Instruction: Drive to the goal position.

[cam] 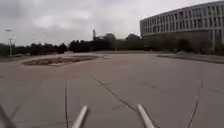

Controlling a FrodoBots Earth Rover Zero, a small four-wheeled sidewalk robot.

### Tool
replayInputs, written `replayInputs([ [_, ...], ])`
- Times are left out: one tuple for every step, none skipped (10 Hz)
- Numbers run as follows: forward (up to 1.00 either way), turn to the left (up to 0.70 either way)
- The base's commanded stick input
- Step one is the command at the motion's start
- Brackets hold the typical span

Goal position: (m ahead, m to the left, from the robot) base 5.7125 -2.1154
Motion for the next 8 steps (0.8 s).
replayInputs([
  [1.0,-0.06],
  [1.0,-0.22],
  [1.0,-0.27],
  [1.0,-0.27],
  [1.0,-0.27],
  [1.0,-0.27],
  [1.0,-0.27],
  [1.0,-0.27],
])
